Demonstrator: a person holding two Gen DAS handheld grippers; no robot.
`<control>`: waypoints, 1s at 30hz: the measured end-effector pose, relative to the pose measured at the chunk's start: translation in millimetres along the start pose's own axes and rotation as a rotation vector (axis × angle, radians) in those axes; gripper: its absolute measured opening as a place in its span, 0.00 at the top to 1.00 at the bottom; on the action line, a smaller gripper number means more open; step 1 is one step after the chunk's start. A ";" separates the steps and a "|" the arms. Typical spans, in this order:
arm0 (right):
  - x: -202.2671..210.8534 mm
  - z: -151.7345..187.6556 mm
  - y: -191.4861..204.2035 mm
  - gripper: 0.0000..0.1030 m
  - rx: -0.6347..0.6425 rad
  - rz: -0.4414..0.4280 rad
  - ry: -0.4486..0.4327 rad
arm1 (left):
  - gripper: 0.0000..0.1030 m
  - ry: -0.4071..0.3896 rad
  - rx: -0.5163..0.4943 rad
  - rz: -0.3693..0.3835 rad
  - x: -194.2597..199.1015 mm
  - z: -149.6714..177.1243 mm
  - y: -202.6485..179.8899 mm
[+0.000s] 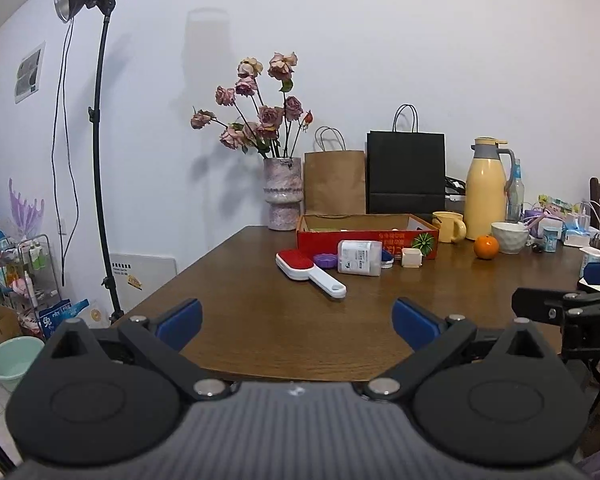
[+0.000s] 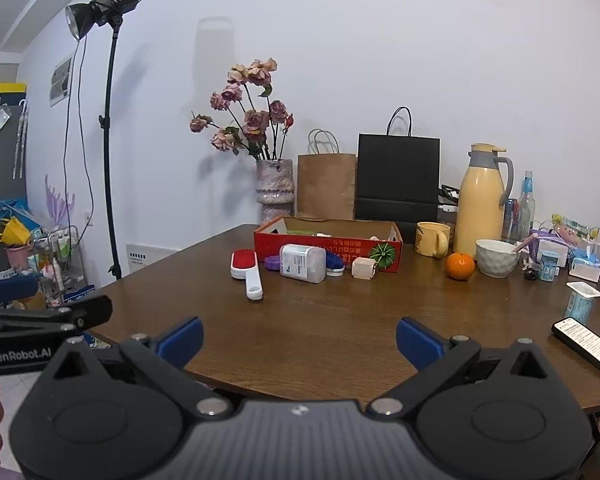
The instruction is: Organize rigid objects
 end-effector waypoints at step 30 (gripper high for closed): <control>-62.3 -12.4 -18.8 0.00 0.025 0.083 -0.003 | 0.00 0.002 -0.032 0.018 -55.5 -25.1 -17.1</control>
Point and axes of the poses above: each gripper's, at about its wrist camera, not at the fingertips, and x roughly against the way its jaws point, y to its left, z to its underside, the point moved 1 cm from there along -x, roughly the way its jaws point, and after that the axes turned 12 degrees about y, right-handed, at the moved point
